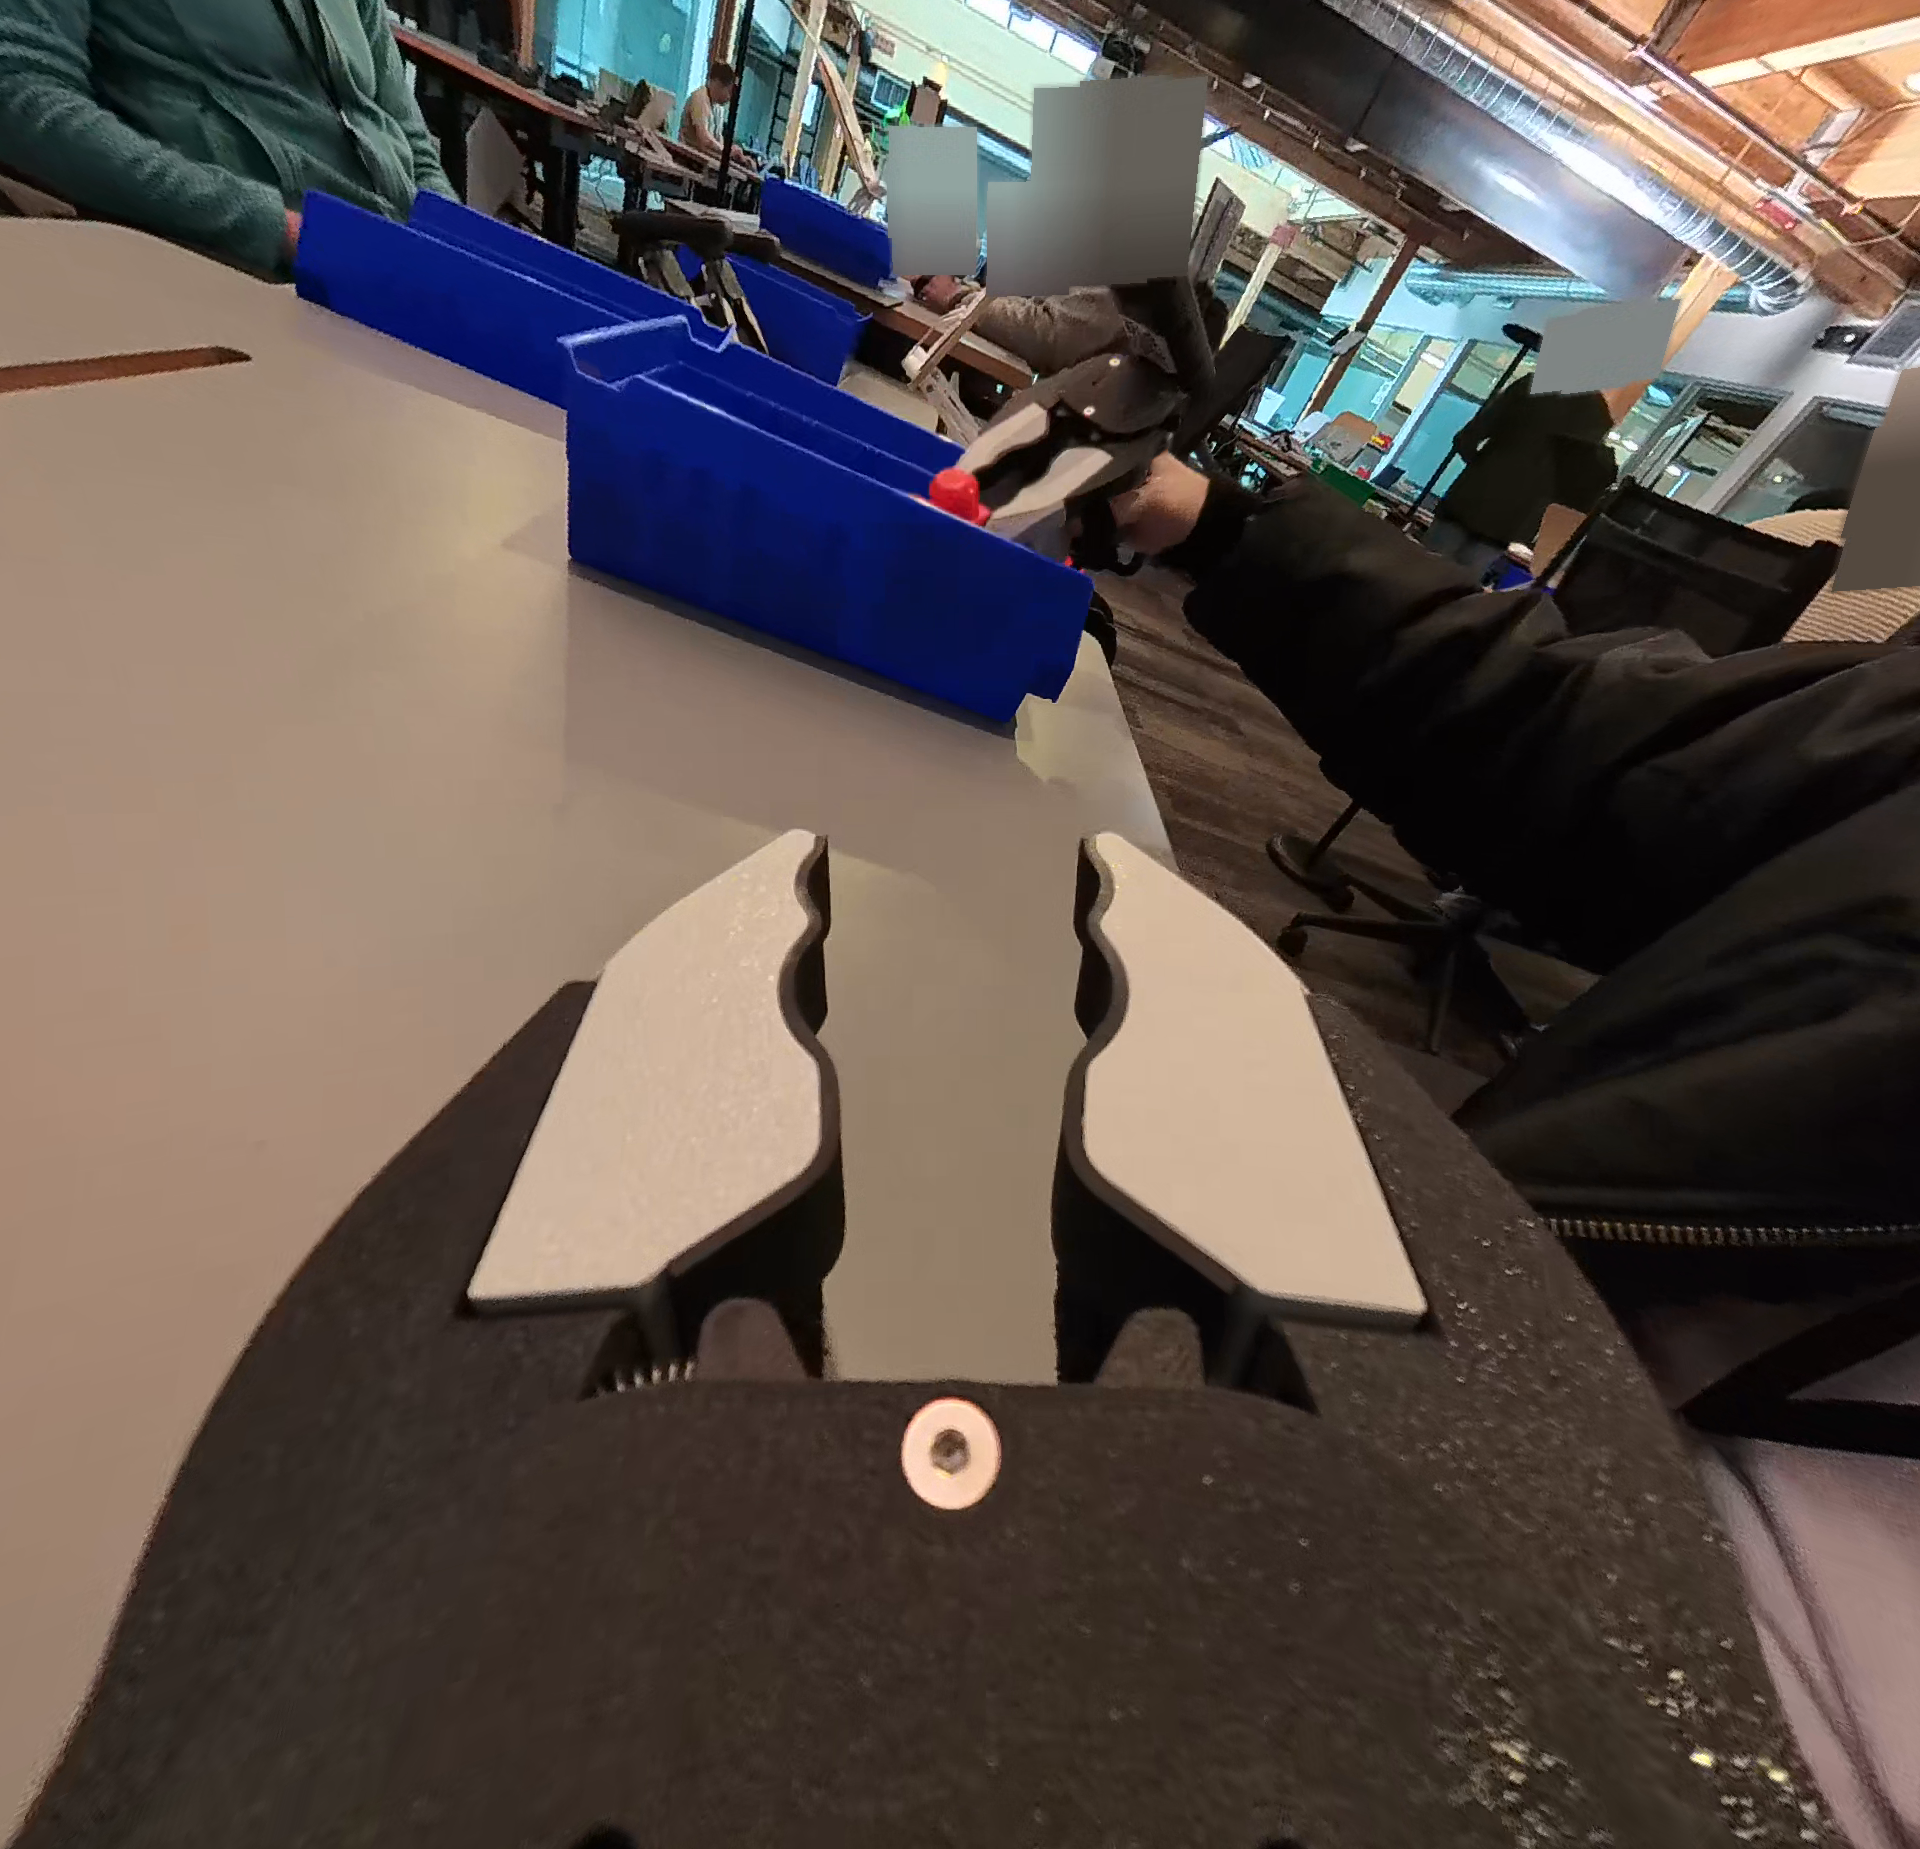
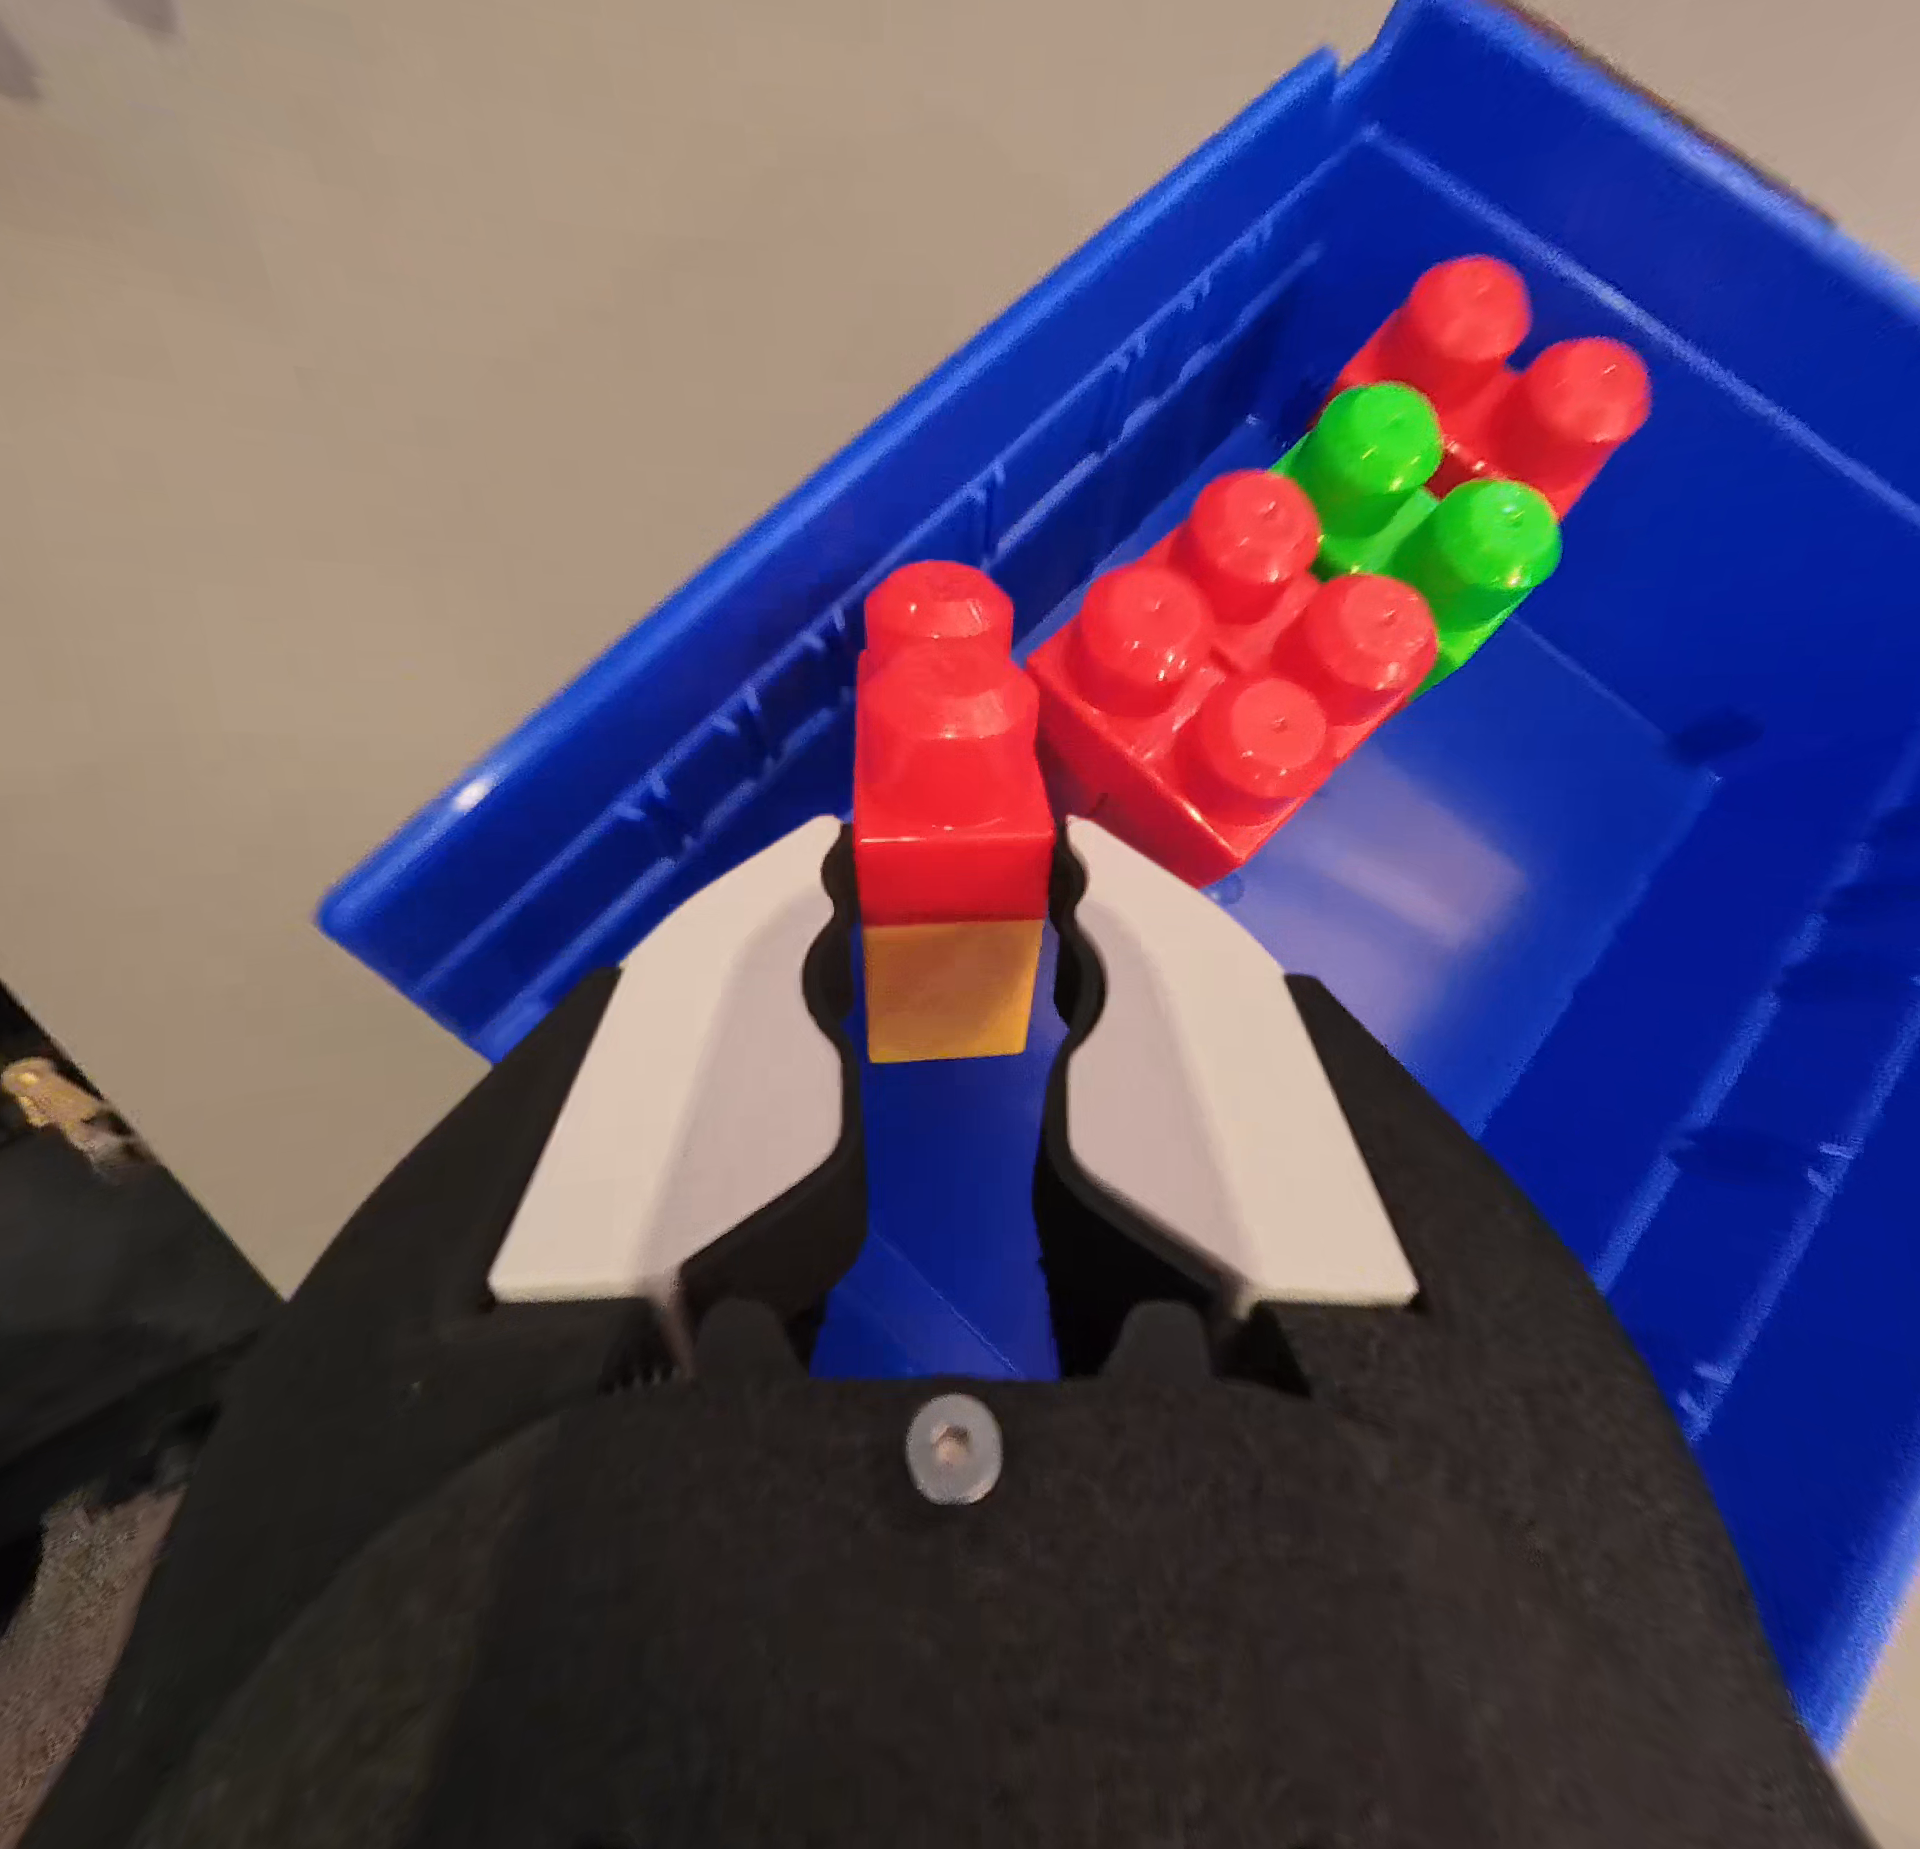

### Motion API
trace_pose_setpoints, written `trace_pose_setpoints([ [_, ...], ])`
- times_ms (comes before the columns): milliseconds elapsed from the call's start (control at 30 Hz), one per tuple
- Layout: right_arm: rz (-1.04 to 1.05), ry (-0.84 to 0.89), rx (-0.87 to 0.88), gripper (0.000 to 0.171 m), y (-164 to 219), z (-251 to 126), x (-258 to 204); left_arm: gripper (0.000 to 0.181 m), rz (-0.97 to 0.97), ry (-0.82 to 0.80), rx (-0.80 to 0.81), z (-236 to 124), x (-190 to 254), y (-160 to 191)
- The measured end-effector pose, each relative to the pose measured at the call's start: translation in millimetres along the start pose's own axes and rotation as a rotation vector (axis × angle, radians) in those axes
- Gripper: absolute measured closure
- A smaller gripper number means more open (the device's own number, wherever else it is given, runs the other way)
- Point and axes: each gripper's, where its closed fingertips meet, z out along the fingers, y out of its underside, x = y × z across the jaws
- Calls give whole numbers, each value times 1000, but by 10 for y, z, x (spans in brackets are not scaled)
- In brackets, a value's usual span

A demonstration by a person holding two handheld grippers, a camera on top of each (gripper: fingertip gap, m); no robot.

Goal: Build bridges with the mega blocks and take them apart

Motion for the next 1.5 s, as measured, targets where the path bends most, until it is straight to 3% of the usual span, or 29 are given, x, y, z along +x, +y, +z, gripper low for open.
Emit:
trace_pose_setpoints([
  [233,-46,-44,-7,136,192,72,58,138,-9,-9,-21,16,-55,62],
  [400,-54,-6,-131,135,443,28,155,139,-17,1,-17,14,-51,59],
  [867,-106,45,-202,136,497,-71,88,140,-22,-3,-10,1,-51,43],
  [1000,-96,167,-263,137,563,-372,204,140,-28,2,3,-12,-45,17],
  [1167,50,421,-210,137,311,-631,715,140,-24,10,-9,11,-17,36],
  [1300,164,529,-258,137,230,-381,1104,140,-32,7,-21,30,-36,74],
  [1500,24,402,-373,137,255,2,1304,141,-31,9,-29,38,-33,92],
])
